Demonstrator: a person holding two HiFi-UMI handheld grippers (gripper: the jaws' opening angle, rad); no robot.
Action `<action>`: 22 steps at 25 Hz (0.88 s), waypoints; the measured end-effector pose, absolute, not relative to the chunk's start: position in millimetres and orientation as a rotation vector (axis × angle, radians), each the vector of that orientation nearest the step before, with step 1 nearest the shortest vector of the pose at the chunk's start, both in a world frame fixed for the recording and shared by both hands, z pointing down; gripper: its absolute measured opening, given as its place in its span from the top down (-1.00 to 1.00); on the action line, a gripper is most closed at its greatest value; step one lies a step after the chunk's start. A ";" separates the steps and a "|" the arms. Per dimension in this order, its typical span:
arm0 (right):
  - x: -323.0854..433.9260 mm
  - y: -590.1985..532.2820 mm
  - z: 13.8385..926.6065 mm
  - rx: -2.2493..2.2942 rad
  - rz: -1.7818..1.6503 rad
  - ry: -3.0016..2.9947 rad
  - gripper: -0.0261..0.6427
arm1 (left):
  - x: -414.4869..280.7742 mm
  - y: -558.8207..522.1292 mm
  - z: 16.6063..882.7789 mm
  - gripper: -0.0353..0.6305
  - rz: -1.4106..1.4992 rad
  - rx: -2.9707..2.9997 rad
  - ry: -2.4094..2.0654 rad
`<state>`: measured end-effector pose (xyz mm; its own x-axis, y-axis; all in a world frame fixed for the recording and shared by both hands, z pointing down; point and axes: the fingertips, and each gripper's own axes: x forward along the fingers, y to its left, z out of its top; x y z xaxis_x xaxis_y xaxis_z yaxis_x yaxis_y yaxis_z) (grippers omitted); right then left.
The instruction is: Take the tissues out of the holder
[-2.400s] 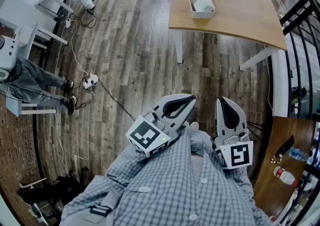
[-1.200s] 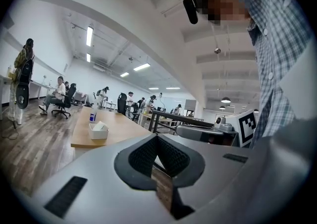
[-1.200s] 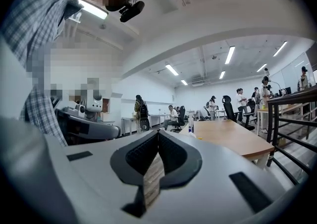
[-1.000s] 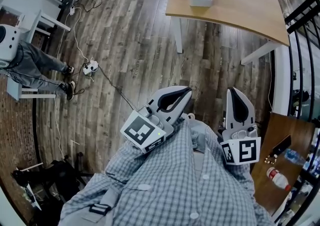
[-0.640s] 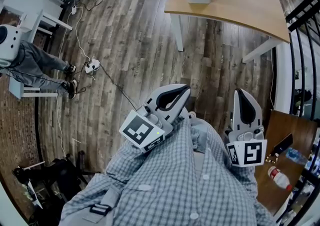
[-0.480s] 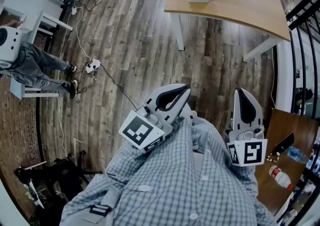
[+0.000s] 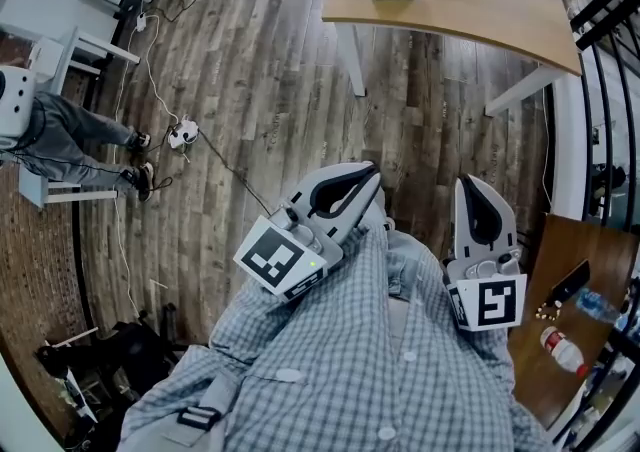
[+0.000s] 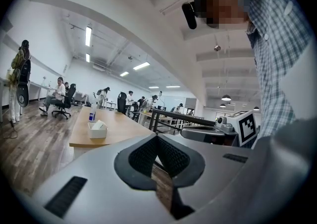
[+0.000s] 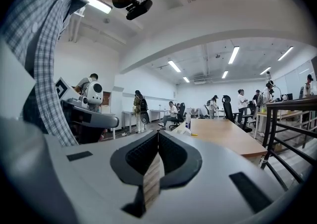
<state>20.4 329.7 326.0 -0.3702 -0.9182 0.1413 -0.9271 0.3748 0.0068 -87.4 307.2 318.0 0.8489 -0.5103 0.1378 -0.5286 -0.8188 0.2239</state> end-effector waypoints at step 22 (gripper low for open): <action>30.7 207.7 331.3 1.739 0.162 -2.449 0.89 | -78.9 181.6 316.6 0.88 0.090 2.784 -0.733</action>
